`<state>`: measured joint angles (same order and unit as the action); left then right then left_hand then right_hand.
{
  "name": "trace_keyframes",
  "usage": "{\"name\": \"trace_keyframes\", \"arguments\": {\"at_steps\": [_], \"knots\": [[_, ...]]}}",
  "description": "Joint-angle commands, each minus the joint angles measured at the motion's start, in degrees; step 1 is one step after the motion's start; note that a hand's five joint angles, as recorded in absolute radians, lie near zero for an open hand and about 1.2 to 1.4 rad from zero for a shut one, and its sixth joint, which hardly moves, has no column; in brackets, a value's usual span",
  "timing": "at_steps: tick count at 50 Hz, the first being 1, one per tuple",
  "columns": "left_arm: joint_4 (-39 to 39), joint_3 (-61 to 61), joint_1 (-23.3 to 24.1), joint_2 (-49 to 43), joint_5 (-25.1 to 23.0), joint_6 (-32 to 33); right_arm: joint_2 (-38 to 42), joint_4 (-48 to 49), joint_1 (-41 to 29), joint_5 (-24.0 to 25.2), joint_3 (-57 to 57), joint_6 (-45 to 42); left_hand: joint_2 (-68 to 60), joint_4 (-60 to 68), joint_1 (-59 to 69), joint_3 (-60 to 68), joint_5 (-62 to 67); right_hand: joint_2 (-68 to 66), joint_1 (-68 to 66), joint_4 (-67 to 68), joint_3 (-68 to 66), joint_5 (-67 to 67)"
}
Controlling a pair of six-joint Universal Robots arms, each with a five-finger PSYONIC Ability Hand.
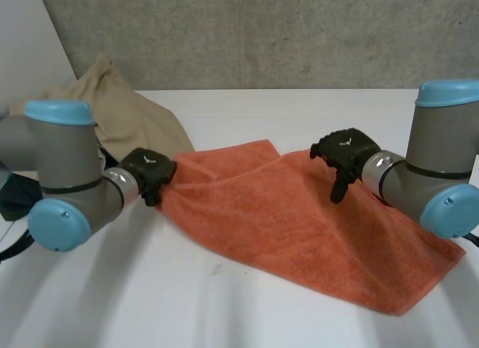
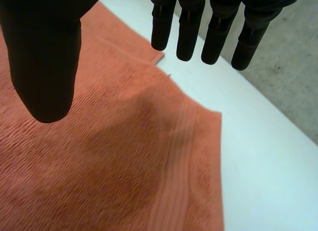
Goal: Fold the laundry.
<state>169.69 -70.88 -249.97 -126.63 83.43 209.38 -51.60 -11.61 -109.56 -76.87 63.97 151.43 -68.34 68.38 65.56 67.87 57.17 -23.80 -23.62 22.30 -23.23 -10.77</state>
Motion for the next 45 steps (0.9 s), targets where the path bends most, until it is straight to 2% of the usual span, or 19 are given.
{"name": "trace_keyframes", "arguments": {"at_steps": [1, 3, 7, 11, 14, 18, 21, 22, 23, 25, 28, 35, 39, 45], "knots": [[-4.28, -3.47, 0.71, 11.65, -2.83, -1.52, 2.37, -0.26, -0.83, 4.61, -7.36, 2.46, -11.66, 11.62, 14.44, 12.13, 12.83, 6.04, 5.86, -4.55, 5.48, 3.02], [-4.89, -5.75, 1.67, 16.29, -3.88, -1.00, 4.91, -0.35, -1.88, 9.08, -10.78, 3.08, -11.66, 11.62, 14.44, 12.13, 12.83, 7.56, 7.39, -6.07, 7.00, 4.54], [-4.46, -9.00, 3.60, 23.24, -4.50, -0.21, 9.74, -0.70, -3.37, 14.98, -16.57, 3.17, -11.66, 11.62, 14.44, 12.13, 12.83, 12.76, 12.58, -11.27, 12.19, 9.73], [-4.63, -11.56, 5.27, 28.43, -4.42, 0.76, 15.63, -2.10, -4.25, 18.68, -22.11, 3.00, -11.66, 11.62, 14.44, 12.13, 12.83, 13.80, 13.62, -12.30, 13.23, 10.77], [-4.37, -13.40, 5.98, 30.90, -4.42, 1.38, 20.20, -3.33, -5.48, 19.48, -26.33, 2.91, -11.66, 11.62, 14.44, 12.13, 12.83, 13.80, 13.62, -12.30, 13.23, 10.77], [-3.84, -15.43, 6.25, 31.62, -4.51, 1.64, 24.34, -5.17, -6.10, 18.17, -30.47, 0.55, -11.66, 11.62, 14.44, 12.13, 12.83, 13.80, 13.62, -12.30, 13.23, 10.77], [-1.65, -15.61, 5.55, 30.13, -4.33, 1.99, 24.26, -6.58, -6.10, 16.23, -31.01, -1.48, -10.51, 10.47, 13.29, 10.99, 11.68, 13.80, 13.62, -12.30, 13.23, 10.77], [0.01, -15.61, 4.15, 28.03, -4.24, 2.08, 23.31, -7.28, -5.76, 14.84, -30.58, -2.79, 17.31, -17.35, -14.53, -16.83, -16.14, 13.80, 13.62, -12.30, 13.23, 10.77], [0.55, -15.52, 3.27, 26.79, -4.24, 2.17, 22.60, -7.55, -5.58, 14.21, -30.23, -2.98, 29.91, -29.95, -27.13, -29.44, -28.74, 13.80, 13.62, -12.30, 13.23, 10.77], [2.30, -14.74, 0.20, 22.77, -4.24, 2.87, 20.15, -8.08, -4.96, 12.55, -28.22, -2.90, 45.45, -45.49, -42.67, -44.97, -44.28, 13.80, 13.62, -12.30, 13.23, 10.77], [2.31, -13.07, -2.71, 17.05, -4.33, 4.10, 17.24, -7.99, -4.26, 11.57, -24.52, -2.10, 55.89, -55.93, -53.11, -55.42, -54.72, 13.80, 13.62, -12.30, 13.23, 10.77], [-0.58, -9.20, -4.92, 7.46, -6.43, 5.60, 9.68, -2.91, -2.85, 10.69, -11.17, -1.75, 56.29, -56.32, -53.50, -55.81, -55.12, 13.80, 13.62, -12.30, 13.23, 10.77], [-2.69, -7.88, -5.00, 4.03, -10.20, 4.99, 7.92, 0.08, -2.24, 9.73, -6.94, -2.98, 53.27, -53.30, -50.48, -52.79, -52.10, 13.80, 13.62, -12.30, 13.23, 10.77], [-3.66, -6.82, -5.00, 1.65, -12.15, 3.67, 8.00, 1.41, -1.36, 7.79, -5.44, -4.12, 52.41, -52.45, -49.63, -51.94, -51.24, 13.80, 13.62, -12.30, 13.23, 10.77]]}}
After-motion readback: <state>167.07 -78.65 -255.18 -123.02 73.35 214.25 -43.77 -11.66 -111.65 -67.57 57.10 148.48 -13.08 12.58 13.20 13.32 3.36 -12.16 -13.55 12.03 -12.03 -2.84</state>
